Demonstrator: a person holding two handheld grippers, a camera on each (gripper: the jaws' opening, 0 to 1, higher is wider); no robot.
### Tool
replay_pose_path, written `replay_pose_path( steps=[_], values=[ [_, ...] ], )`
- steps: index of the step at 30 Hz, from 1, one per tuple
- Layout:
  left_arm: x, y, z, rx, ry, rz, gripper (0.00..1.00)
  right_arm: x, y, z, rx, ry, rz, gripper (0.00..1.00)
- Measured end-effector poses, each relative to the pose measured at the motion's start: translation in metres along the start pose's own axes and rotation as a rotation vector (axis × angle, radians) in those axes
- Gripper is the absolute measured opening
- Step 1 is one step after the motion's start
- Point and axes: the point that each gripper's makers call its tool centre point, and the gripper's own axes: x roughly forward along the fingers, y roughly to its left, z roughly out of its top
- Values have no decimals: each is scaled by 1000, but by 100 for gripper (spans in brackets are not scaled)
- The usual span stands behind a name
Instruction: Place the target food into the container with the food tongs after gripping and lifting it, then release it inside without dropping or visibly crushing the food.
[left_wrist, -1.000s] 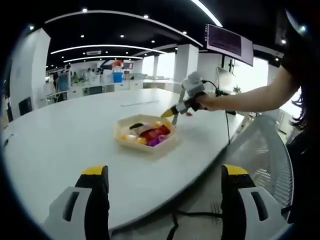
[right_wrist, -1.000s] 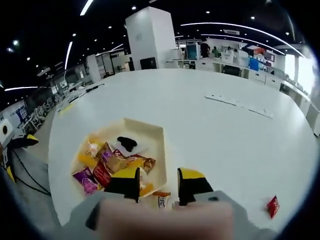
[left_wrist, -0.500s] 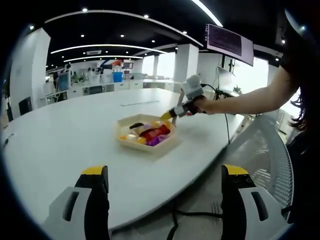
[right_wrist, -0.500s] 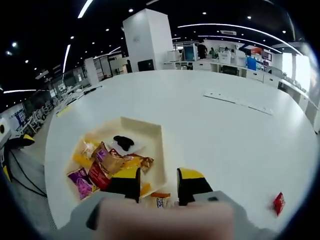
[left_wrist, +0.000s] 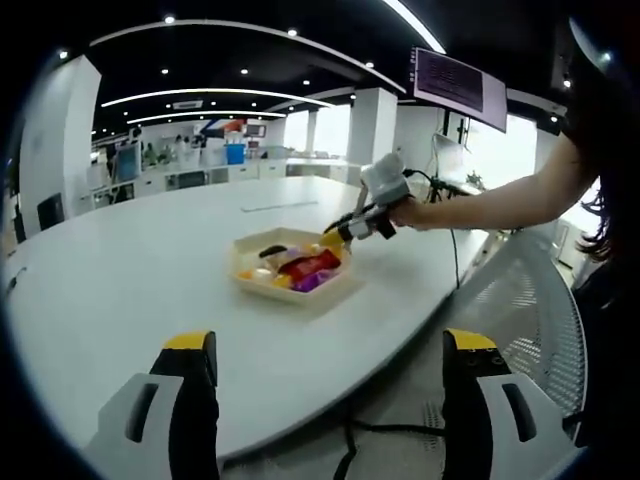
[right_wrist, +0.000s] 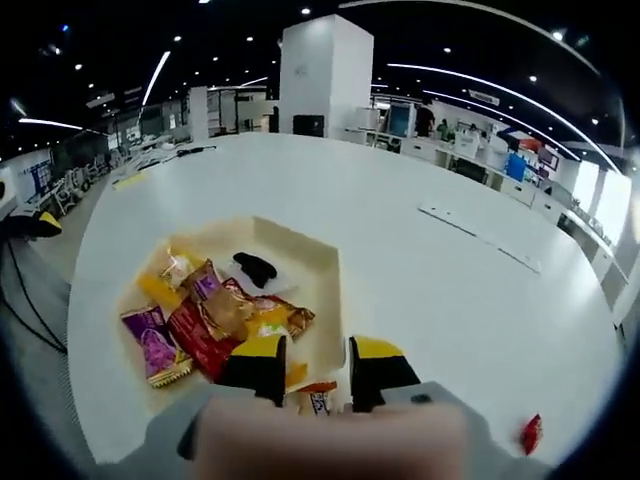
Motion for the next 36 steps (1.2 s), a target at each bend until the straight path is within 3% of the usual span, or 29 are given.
replay_pose_path(
  steps=[16,26,36],
  values=[
    [0,0,0,-1,0,1,91,-18,-18,2,55,0,-14,22],
    [0,0,1,-1,-2,3,90,-35,-23,20,66,-8,-17,22],
    [-1,0,2,-2,-11,1,90,-54,-17,49,9,-31,-1,22]
  ],
)
